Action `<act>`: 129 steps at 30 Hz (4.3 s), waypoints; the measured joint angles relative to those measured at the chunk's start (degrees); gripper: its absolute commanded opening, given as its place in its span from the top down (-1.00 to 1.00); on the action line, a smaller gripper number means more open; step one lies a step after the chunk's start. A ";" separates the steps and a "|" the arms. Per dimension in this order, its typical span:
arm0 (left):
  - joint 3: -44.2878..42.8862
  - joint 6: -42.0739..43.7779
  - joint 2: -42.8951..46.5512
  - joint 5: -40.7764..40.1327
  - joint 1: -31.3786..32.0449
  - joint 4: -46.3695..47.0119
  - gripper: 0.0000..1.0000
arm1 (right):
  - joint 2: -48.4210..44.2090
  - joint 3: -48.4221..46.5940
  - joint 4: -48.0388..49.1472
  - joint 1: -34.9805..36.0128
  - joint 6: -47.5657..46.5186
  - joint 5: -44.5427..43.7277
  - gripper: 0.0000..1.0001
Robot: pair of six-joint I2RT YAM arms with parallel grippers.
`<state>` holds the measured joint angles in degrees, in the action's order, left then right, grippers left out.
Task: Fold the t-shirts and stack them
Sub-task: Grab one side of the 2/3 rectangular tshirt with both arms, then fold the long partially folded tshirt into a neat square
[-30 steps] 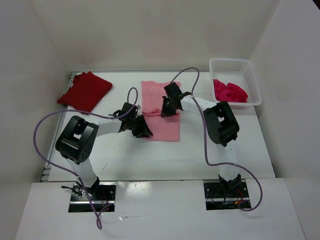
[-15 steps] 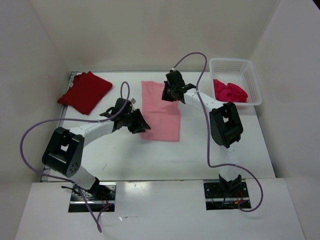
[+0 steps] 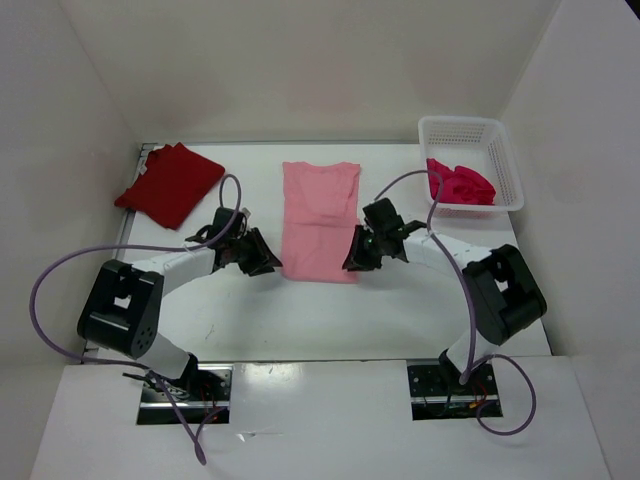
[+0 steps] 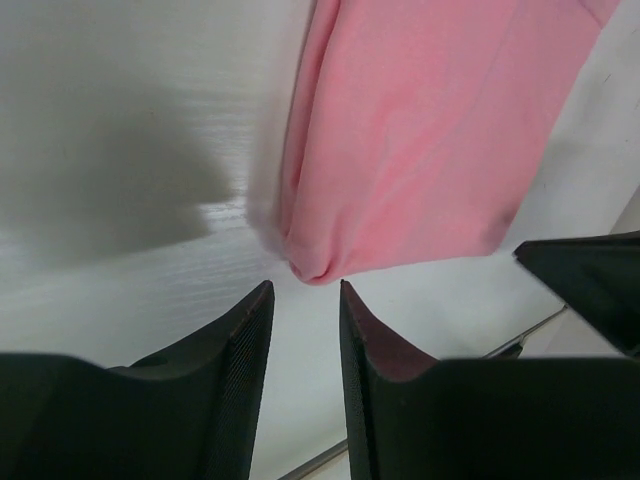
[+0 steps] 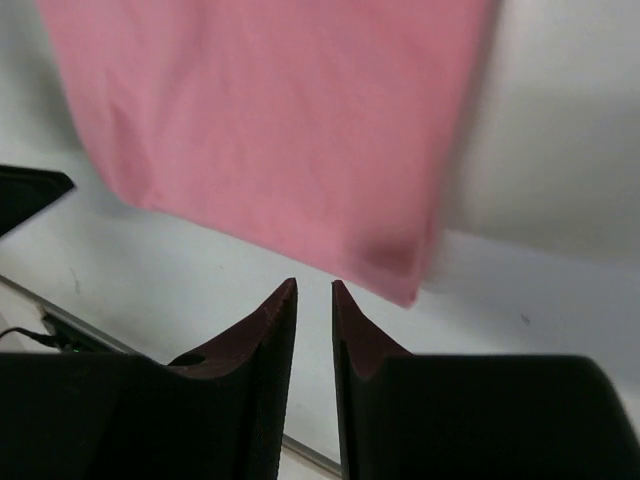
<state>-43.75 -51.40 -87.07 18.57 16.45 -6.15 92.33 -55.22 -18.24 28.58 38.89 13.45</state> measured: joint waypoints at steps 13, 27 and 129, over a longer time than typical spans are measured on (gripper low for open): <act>-0.11 -0.02 -6.73 1.88 0.00 3.63 0.35 | -4.11 8.24 1.14 -0.83 4.83 0.85 0.18; -1.70 0.26 -8.76 3.74 0.00 4.68 0.83 | -0.83 10.27 2.14 -3.28 5.01 1.16 0.54; -32.63 12.39 -6.10 12.04 -7.61 -25.09 1.00 | 8.07 -28.20 -16.87 -10.56 -4.07 7.45 0.99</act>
<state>-76.38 -39.00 -93.17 30.61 8.84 -31.24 100.40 -83.42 -35.11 18.02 34.83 20.91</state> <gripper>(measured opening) 0.004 0.012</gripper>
